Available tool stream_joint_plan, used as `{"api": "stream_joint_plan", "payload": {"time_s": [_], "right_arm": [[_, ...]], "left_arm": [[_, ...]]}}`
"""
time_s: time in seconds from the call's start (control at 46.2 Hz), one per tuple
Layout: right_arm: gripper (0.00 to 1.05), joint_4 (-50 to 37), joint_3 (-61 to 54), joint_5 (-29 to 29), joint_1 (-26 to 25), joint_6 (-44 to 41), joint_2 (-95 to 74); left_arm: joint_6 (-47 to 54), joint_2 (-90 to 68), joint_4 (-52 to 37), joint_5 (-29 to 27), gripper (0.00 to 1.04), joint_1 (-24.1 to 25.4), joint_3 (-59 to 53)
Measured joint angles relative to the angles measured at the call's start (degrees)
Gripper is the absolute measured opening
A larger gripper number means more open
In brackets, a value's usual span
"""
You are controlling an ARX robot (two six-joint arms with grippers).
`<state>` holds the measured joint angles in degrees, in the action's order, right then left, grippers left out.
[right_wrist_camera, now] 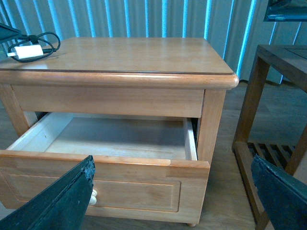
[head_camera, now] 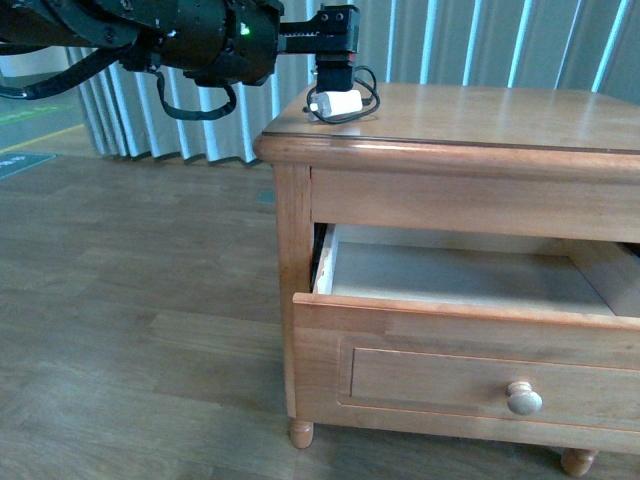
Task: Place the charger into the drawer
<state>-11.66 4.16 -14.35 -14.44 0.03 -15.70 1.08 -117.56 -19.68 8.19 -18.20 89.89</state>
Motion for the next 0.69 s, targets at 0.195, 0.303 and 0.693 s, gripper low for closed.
{"api": "stream_joint_plan", "payload": {"time_s": [0.195, 0.303, 0.693], "right_arm": [[0.96, 0.0, 0.0, 0.0, 0.0, 0.0, 0.0], [0.96, 0.0, 0.0, 0.0, 0.0, 0.0, 0.0], [0.96, 0.0, 0.0, 0.0, 0.0, 0.0, 0.0]], "left_arm": [[-0.3, -4.3, 1.0, 0.4, 0.99, -0.7, 4.3], [-0.8, -5.8, 1.0, 0.4, 0.99, -0.8, 5.2], [-2.5, -10.1, 1.4, 0.9, 0.64, -1.0, 9.8]]}}
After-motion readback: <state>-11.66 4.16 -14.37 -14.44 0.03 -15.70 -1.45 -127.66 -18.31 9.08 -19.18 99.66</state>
